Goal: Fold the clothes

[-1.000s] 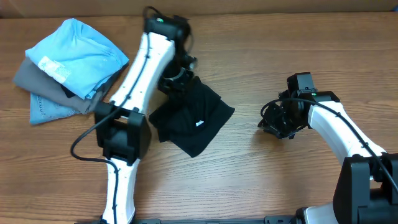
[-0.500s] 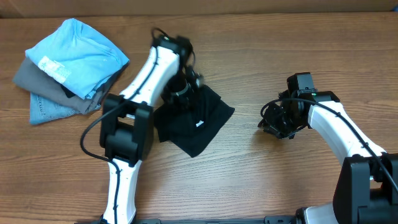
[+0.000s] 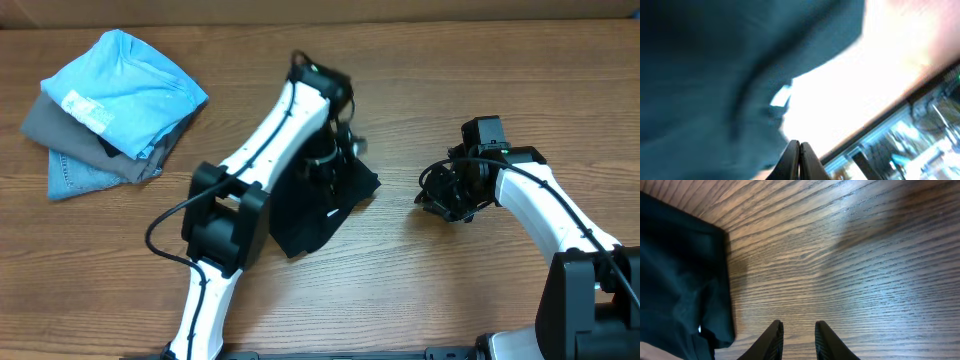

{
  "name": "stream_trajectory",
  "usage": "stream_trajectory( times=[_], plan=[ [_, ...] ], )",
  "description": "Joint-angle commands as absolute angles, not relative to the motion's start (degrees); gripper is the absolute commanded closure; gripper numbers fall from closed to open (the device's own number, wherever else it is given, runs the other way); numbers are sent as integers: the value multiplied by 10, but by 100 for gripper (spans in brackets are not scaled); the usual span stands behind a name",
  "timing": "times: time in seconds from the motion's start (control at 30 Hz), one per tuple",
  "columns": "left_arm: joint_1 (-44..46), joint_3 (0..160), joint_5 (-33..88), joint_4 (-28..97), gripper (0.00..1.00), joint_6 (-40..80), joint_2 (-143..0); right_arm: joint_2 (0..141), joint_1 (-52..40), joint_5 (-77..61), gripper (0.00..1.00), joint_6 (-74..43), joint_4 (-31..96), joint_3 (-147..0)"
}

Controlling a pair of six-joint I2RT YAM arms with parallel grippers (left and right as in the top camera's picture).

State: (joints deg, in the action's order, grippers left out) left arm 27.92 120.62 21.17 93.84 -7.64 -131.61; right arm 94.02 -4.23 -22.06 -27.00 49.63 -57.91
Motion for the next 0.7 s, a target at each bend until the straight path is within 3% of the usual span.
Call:
stream_trajectory(
  times=[0.0,0.2,0.43,0.67],
  plan=[
    [237,1258,144,918,92,-58,-1301,936,-44,-219,75,-270,491,-581],
    [210,1223,171,820,96,-57,-1302,936,-44,-227,74,-270,483,-581],
    [256,1095,298,733,96,-58,-1302,936,-44,-246,73,-270,477,-581],
    [281,1079,288,790,96,-77,-1301,936,-45,-376,70,-250,436,-581]
  ],
)
